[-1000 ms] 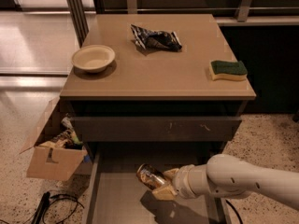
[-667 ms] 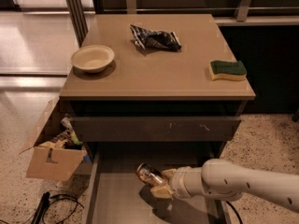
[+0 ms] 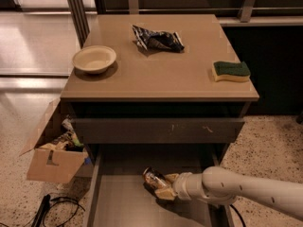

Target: Place orange can into middle drawer

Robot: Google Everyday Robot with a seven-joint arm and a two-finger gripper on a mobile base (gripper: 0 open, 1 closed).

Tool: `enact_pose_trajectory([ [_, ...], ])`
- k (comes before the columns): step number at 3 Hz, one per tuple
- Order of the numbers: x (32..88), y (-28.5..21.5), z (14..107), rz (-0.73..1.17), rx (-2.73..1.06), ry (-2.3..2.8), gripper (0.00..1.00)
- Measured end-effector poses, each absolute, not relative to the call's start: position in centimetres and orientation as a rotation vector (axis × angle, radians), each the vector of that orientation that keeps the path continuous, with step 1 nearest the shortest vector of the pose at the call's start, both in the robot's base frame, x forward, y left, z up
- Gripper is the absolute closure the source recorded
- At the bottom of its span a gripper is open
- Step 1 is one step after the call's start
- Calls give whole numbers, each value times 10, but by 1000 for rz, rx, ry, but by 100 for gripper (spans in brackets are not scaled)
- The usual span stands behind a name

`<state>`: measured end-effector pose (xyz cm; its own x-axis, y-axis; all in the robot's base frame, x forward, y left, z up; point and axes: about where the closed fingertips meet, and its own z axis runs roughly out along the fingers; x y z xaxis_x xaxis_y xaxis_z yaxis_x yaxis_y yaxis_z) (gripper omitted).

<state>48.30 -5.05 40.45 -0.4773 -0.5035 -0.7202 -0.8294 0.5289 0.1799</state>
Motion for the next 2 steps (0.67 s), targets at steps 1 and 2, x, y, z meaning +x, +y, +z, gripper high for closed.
enact_pose_trajectory([
  [1, 494, -56, 386, 687, -1068, 2167, 100],
  [2, 495, -56, 385, 687, -1065, 2168, 83],
])
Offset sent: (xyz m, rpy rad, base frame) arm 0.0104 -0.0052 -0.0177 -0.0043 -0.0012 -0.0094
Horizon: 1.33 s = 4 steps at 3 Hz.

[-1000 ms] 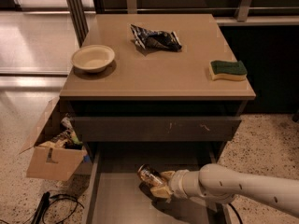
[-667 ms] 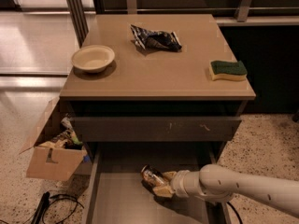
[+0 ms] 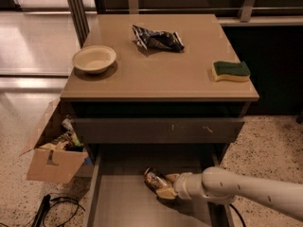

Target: Place orange can into middle drawer

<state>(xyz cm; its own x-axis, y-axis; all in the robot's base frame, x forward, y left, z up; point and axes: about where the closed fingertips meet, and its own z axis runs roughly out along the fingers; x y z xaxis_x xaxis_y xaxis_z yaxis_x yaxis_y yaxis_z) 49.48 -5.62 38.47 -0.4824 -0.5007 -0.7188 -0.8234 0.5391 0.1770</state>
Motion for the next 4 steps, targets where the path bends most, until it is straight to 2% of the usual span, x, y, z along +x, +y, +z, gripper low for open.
enact_pose_trajectory([
  [1, 495, -56, 385, 687, -1066, 2168, 60],
  [2, 495, -56, 385, 688, -1066, 2168, 29],
  [3, 495, -56, 385, 688, -1066, 2168, 5],
  [4, 495, -56, 385, 688, -1066, 2168, 0],
])
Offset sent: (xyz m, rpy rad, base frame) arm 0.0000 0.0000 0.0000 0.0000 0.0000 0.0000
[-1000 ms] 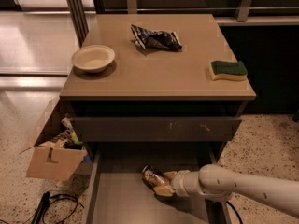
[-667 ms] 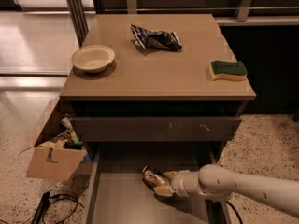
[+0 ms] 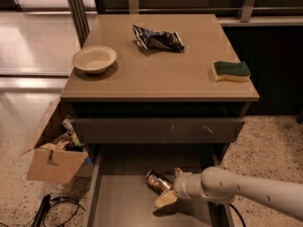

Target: Place orange can into middle drawer

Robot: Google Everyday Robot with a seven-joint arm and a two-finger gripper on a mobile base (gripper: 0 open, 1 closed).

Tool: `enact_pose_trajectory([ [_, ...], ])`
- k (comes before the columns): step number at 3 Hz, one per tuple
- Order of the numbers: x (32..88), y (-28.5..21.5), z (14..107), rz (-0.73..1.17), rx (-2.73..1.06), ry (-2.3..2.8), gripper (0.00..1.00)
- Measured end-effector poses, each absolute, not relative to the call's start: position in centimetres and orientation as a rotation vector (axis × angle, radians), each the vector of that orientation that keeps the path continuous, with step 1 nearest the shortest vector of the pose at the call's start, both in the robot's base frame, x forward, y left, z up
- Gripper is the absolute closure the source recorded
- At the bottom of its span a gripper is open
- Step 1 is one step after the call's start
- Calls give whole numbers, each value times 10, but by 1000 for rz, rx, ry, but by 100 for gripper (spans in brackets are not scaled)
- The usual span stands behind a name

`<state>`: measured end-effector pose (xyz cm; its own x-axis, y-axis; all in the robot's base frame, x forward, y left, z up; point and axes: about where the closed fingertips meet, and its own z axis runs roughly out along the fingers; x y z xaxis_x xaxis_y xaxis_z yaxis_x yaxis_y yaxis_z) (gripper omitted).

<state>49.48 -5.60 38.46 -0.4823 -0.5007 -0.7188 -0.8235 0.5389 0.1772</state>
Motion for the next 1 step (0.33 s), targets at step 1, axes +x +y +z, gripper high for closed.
enact_pose_trajectory([
  [1, 495, -56, 385, 688, -1066, 2168, 0],
])
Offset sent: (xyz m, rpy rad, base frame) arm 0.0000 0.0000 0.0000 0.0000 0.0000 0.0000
